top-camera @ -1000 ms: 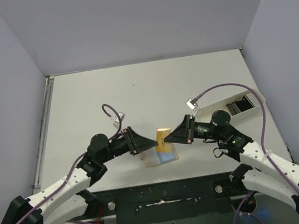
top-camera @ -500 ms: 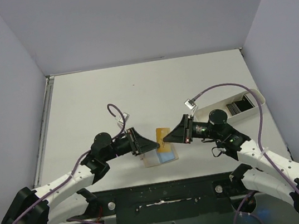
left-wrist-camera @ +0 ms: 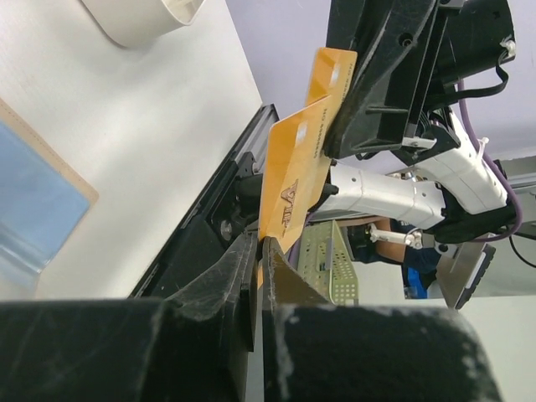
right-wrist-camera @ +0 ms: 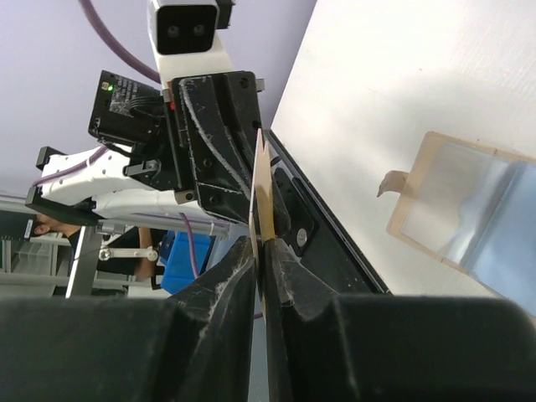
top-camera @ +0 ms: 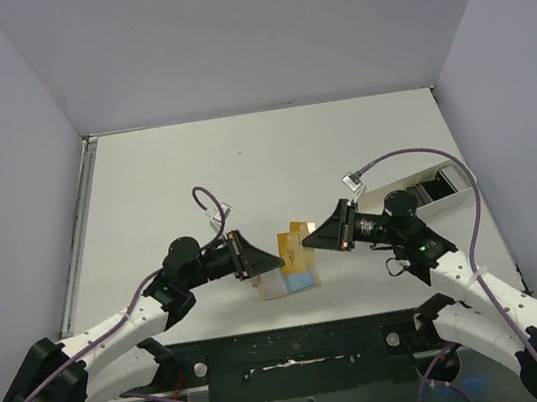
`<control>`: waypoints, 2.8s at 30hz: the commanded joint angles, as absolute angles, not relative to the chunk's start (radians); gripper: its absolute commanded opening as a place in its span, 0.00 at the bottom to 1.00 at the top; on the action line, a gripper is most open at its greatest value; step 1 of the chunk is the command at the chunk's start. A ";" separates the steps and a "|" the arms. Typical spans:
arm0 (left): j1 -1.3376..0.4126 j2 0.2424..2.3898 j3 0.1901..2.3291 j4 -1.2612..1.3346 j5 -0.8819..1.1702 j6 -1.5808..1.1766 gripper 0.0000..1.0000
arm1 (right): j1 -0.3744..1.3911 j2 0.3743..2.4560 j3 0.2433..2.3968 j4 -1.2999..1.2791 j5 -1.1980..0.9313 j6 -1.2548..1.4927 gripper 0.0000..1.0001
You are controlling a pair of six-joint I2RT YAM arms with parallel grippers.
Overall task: Put the credit cards into the card holder
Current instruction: Pick up the credit card from the storage box, then insert the credit card into the card holder.
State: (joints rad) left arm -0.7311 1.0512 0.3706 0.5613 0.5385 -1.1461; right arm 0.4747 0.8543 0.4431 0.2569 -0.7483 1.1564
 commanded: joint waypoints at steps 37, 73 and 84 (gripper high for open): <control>-0.709 1.235 0.357 0.368 0.351 -1.103 0.00 | 0.547 1.194 0.628 -0.154 -0.371 0.790 0.01; -0.706 1.352 0.284 0.517 0.379 -1.162 0.00 | 0.558 1.287 0.489 -0.078 -0.330 0.790 0.00; -0.706 1.403 0.294 0.547 0.385 -1.158 0.00 | 0.559 1.284 0.490 -0.087 -0.327 0.790 0.00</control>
